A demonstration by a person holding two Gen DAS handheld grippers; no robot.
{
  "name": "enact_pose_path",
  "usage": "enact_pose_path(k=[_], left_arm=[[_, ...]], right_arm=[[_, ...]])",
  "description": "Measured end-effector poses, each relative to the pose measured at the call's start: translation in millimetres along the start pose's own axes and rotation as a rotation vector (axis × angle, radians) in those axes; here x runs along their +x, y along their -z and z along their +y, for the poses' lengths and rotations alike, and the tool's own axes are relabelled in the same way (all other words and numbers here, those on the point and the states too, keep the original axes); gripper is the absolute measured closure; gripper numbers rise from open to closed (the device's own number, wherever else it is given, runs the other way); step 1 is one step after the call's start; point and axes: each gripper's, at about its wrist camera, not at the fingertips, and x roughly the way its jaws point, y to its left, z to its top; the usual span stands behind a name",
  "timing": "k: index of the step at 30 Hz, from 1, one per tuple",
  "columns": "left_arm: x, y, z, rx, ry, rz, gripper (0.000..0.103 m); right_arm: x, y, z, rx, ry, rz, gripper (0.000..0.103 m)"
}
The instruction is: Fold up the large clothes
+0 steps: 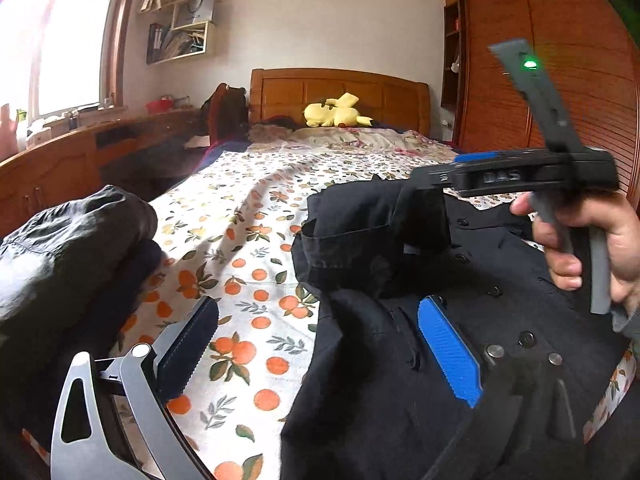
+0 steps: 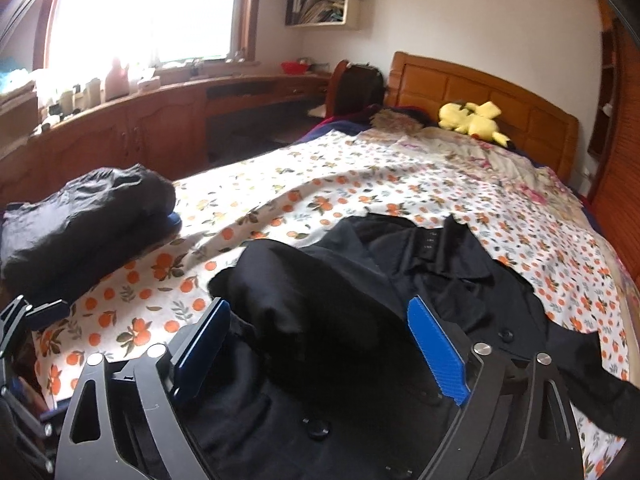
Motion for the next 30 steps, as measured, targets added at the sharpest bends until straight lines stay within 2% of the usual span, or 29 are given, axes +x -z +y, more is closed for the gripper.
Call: enact_pose_path(k=[2,6,8,10,13,19,23,29,30], left_arm=[[-4,0,4,-0.009,0.008,-0.003,0.002],[-12,0,12,-0.030,0.014,-0.018,0.002],[-16,0,15,-0.036,0.016,-0.027,0.002],[-20,-1,18,-0.040,0.018,-0.036,0.002],[-24,-3,20,-0.048,0.026,-0.046,0.002],[-26,-4,16,-0.044,0.045,-0.049,0.002],[-23,-2,9,-0.032,0.061,-0.040,0.002],[-21,-1,1,-0.014,0.072,-0.036,0.002],[-20,0,1,-0.013,0.075,-0.033,0.002]], right_arm=[[8,-3,8,-0.013,-0.014,0.031,0.021],[26,-1,18,-0.047,-0.024,0.112,0.036],[32,2,19,-0.068,-0.013,0.141,0.049],[34,6,17,-0.072,-0.009,0.159,0.078],[26,12,7,-0.046,-0.014,0.145,0.092],[-3,26,-29,0.062,0.015,0.079,0.093],[-10,41,-54,0.131,0.050,0.083,0.092],[-7,70,-91,0.246,0.121,0.109,0.086],[-8,74,-99,0.273,0.132,0.104,0.081]])
